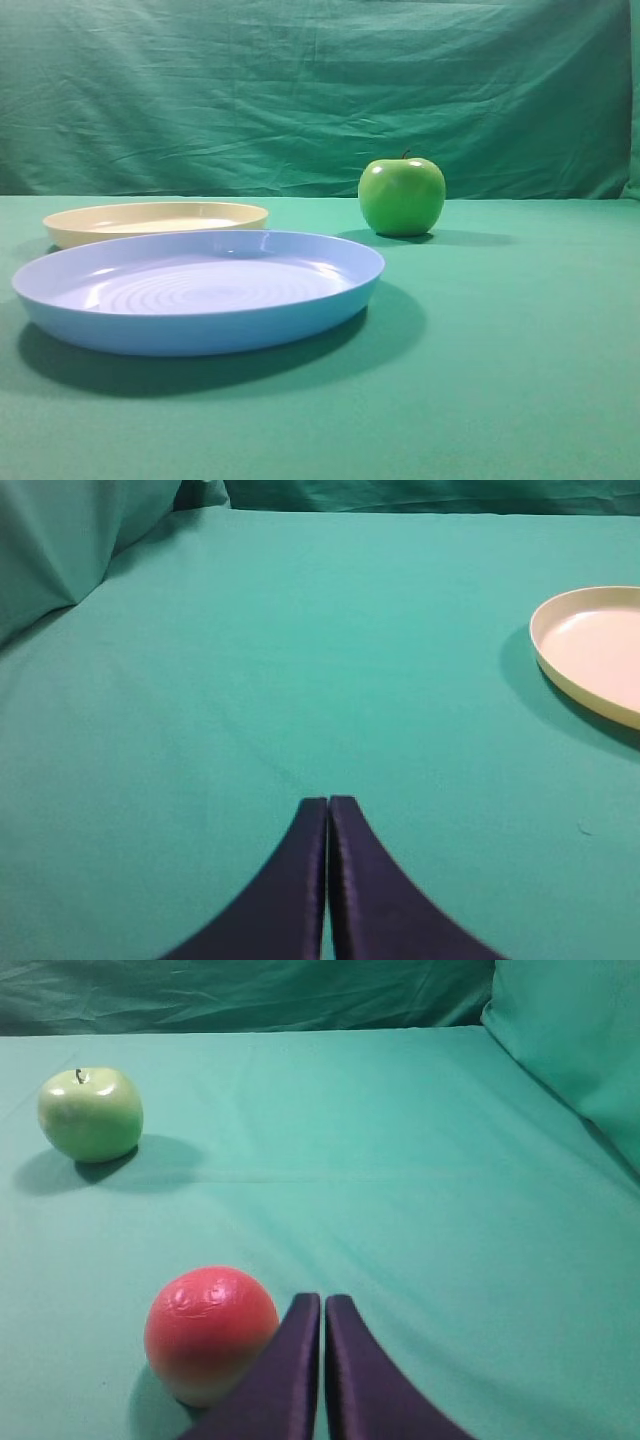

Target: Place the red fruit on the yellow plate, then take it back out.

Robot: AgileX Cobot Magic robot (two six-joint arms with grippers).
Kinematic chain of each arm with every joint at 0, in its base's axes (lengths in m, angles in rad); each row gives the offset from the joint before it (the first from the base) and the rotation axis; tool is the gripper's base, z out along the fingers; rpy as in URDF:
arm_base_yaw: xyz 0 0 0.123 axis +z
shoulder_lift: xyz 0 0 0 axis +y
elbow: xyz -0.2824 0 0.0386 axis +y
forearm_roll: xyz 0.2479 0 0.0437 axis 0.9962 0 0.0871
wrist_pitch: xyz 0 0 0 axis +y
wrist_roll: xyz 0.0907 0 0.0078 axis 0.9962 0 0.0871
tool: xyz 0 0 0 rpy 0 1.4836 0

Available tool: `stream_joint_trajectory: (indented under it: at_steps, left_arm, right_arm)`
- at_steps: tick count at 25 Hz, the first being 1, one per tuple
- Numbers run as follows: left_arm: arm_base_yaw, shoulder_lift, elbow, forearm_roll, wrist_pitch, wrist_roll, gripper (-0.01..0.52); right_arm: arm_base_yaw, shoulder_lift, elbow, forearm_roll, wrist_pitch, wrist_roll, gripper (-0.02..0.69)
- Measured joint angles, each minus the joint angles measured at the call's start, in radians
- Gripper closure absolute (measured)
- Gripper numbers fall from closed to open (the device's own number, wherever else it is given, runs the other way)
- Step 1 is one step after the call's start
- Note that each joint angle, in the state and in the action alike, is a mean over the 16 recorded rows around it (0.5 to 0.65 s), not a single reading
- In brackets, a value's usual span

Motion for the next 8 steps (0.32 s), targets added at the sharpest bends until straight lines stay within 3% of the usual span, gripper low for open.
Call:
stream_joint_trajectory:
  at_steps: [8]
  left_arm:
    - [0.0,0.0,0.0,0.0,0.0,-0.001,0.514]
  right_arm:
    - [0.0,0.0,0.0,0.0,0.0,0.001,0.665]
